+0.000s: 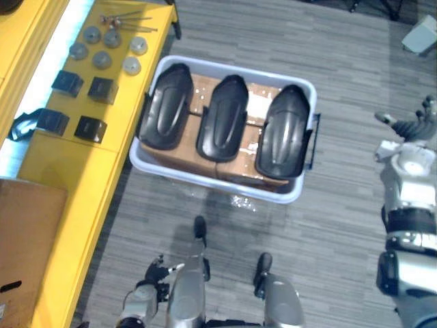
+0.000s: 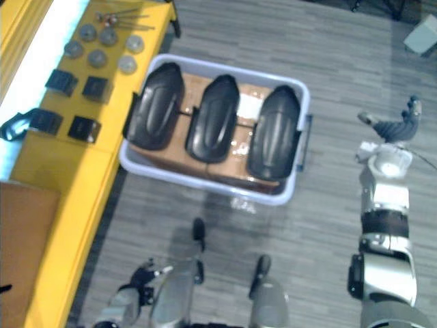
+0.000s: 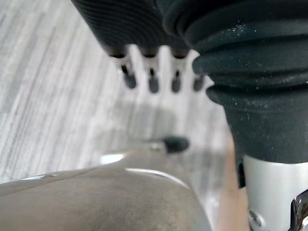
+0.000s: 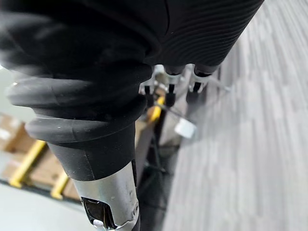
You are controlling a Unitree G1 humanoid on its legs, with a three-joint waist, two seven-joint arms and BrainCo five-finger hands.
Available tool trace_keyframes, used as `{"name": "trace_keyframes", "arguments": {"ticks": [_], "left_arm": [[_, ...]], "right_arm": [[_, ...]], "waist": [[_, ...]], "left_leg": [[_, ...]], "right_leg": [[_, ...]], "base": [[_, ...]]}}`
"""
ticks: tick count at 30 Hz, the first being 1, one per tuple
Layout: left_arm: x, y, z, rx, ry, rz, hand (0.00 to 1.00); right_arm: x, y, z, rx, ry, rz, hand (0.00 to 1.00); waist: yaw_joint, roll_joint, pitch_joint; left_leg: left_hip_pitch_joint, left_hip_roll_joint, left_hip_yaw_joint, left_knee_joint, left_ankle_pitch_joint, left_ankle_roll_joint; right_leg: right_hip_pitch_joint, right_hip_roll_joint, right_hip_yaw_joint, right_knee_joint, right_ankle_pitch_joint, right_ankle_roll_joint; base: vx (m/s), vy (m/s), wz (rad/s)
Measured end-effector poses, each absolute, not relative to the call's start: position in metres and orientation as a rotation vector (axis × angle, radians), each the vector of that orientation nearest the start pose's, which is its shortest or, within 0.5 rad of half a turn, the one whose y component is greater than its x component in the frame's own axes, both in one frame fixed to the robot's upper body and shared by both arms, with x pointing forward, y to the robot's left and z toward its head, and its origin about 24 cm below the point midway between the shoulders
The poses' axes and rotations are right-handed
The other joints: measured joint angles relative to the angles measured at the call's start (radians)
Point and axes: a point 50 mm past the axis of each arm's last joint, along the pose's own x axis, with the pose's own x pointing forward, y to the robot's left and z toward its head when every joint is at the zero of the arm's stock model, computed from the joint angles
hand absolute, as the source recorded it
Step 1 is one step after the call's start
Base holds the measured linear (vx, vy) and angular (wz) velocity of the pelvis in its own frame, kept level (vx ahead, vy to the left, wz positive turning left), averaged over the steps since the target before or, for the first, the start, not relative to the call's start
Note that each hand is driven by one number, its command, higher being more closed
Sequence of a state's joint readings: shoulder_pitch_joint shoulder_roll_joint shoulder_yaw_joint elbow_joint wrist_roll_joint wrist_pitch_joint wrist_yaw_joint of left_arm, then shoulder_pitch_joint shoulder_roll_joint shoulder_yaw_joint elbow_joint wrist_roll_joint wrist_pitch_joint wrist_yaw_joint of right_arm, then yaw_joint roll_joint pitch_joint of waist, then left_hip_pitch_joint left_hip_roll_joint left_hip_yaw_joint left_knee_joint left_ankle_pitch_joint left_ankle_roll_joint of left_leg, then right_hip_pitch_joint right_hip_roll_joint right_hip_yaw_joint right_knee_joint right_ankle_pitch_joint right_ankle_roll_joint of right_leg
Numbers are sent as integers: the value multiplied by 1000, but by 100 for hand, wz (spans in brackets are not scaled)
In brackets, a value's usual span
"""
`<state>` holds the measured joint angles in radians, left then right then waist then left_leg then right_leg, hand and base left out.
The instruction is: Walk over and take plastic housings, then place them on the shelf
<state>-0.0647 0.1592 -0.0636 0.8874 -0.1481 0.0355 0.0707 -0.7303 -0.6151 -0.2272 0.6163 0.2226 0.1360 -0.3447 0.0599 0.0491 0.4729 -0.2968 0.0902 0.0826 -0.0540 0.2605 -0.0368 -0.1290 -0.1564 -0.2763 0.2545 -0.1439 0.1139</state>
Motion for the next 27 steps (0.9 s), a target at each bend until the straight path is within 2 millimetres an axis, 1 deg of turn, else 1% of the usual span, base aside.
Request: {"name": "trace_keyframes", "arguments": {"ticks": [4, 7, 11, 13, 15, 21, 27], "left_arm": [[184, 195, -125, 67, 867, 124, 0], [182, 195, -126, 65, 877, 124, 0], [183, 195, -126, 62, 883, 116, 0], [182, 195, -126, 60, 889, 117, 0], [182, 195, -127, 57, 894, 115, 0], [184, 194, -126, 55, 897, 109, 0], [184, 194, -126, 53, 902, 105, 0]], "right_arm": [[349, -332, 176, -148, -64, -656, 0], [353, -326, 176, -165, -61, -607, 0], [359, -316, 178, -174, -59, -520, 0], [361, -310, 174, -168, -50, -491, 0], [365, -300, 169, -197, -33, -453, 0], [369, -289, 161, -202, -3, -406, 0], [372, -276, 147, -202, 87, -322, 0]], "waist": [[13, 17, 13], [16, 18, 13], [24, 18, 13], [26, 18, 13], [27, 18, 13], [36, 18, 13], [37, 17, 13]], "left_leg": [[-21, 0, -14, 13, 0, 0], [-24, 0, -15, 13, 0, 0], [-31, -1, -17, 13, 3, -3], [-31, 0, -19, 14, 3, -4], [-31, 1, -19, 14, 3, -4], [-31, -1, -20, 16, 3, -4], [-31, -2, -20, 16, 4, -5]], "right_leg": [[-16, 0, -8, 17, -3, -2], [-27, -2, -7, 28, -9, -3], [-47, -8, -7, 60, -32, -6], [-49, -9, -9, 71, -39, -7], [-53, -9, -9, 78, -42, -9], [-62, -15, -9, 102, -55, -10], [-62, -17, -9, 104, -56, -10]], "base": [[-1, -32, 6], [11, -23, 2], [-2, -38, 2], [22, -52, 2], [21, -49, -2], [8, -29, 1], [3, -12, 0]]}}
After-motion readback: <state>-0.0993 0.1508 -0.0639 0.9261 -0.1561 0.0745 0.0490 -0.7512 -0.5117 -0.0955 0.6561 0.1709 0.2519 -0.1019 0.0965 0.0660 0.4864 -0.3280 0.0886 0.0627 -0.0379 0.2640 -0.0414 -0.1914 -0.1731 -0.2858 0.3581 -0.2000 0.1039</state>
